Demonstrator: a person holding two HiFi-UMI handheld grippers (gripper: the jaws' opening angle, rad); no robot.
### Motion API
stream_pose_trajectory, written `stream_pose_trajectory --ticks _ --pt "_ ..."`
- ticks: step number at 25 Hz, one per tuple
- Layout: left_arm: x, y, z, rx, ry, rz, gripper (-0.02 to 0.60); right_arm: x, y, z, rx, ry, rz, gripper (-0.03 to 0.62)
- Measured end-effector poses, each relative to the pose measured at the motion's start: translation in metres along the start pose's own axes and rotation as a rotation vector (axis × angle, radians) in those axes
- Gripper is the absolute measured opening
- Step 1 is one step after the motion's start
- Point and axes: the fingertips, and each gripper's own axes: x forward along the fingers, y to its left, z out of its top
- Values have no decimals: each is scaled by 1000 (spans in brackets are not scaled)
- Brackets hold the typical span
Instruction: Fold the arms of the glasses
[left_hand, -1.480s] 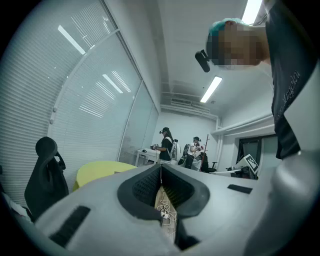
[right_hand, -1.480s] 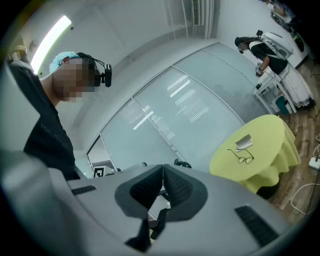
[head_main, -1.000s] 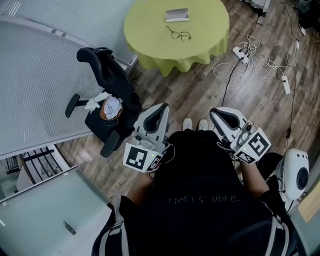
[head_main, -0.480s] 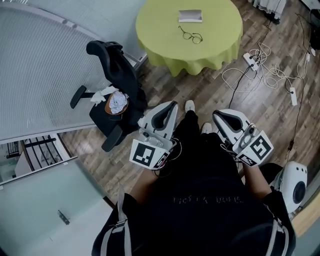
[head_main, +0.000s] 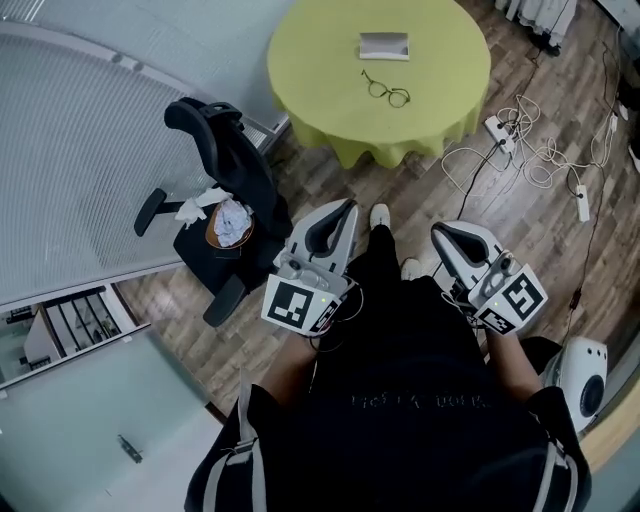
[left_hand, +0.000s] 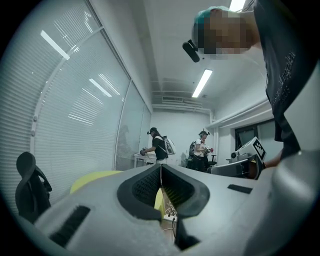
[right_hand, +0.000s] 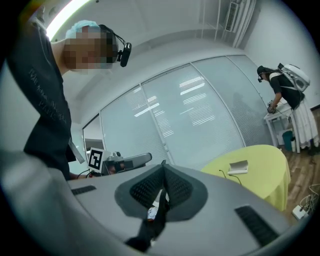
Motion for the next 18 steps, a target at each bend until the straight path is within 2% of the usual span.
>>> stream_pose_trajectory --ticks 8,18 --pt "46 71 -2 -56 7 17 18 61 -50 16 10 41 -34 31" --pt "88 135 -3 -80 28 -53 18 126 -92 28 42 59 -78 31"
